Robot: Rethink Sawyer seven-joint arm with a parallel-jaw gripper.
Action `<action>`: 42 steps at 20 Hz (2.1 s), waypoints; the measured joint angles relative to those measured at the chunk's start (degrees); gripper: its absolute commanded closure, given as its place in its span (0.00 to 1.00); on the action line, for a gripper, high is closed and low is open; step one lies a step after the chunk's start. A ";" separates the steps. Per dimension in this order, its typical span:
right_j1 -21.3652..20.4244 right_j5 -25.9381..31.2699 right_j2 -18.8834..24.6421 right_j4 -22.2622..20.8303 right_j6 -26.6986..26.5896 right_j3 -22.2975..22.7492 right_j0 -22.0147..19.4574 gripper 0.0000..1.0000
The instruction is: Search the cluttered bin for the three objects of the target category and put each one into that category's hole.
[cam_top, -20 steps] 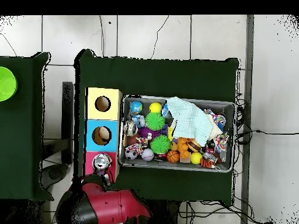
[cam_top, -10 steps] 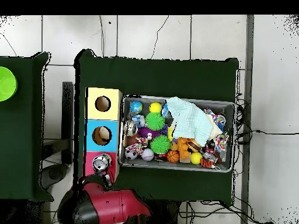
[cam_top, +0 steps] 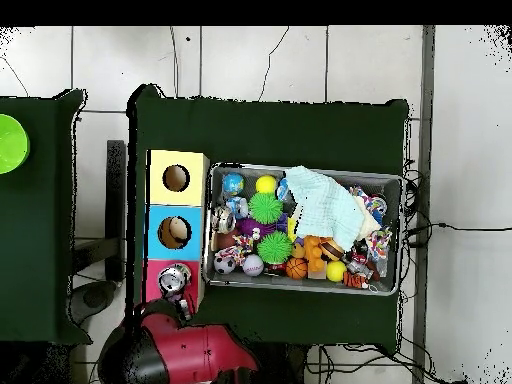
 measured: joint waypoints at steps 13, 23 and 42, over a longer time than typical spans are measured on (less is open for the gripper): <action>1.62 -0.37 -0.90 -0.46 0.00 -0.22 1.03 1.00; 6.92 -9.87 -4.41 -8.85 -0.01 -1.21 1.97 1.00; 5.90 -13.64 -4.94 -13.22 0.00 -3.37 -1.52 1.00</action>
